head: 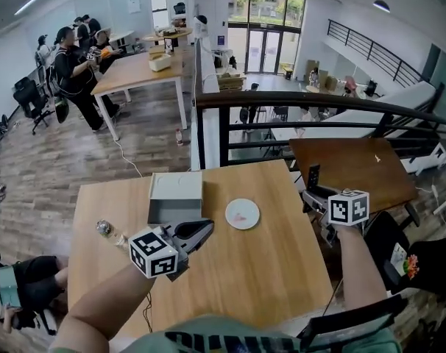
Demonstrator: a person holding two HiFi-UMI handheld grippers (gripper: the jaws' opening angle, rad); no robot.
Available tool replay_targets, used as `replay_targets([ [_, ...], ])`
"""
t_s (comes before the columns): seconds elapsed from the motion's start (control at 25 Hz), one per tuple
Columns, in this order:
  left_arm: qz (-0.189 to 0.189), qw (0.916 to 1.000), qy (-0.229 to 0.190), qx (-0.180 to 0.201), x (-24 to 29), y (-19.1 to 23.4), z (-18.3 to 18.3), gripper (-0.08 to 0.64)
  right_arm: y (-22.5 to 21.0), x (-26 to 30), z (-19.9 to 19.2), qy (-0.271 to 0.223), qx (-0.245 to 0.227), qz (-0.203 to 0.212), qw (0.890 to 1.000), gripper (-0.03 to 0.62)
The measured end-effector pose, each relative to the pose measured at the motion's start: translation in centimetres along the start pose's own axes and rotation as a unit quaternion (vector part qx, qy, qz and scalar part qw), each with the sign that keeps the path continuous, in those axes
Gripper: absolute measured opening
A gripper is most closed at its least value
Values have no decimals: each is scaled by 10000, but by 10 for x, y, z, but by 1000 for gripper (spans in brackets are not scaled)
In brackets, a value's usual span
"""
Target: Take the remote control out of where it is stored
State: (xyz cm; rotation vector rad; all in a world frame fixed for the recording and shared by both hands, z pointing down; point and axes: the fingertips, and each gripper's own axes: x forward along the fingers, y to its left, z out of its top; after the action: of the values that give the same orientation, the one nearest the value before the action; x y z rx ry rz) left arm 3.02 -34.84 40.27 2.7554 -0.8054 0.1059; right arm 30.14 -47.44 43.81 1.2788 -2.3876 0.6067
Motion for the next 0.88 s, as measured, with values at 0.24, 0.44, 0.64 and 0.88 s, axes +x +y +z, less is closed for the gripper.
replay_targets([
  [0.24,98,9984,486,-259,100,37,-26,-8,-82,69,-37,565,204,34,9982,186],
  [0.44,126,9960,760,-459,157,64,-40,-9,-121,124,-67,925,357,72,9950,186],
  [0.64,232,9936,943,-573,195,96,-56,-8,-147,180,-95,1312,497,168,9900,186],
  [0.88,457,9891,1158,-788,207,131,-91,-8,-163,234,-118,1593,597,252,9851,186],
])
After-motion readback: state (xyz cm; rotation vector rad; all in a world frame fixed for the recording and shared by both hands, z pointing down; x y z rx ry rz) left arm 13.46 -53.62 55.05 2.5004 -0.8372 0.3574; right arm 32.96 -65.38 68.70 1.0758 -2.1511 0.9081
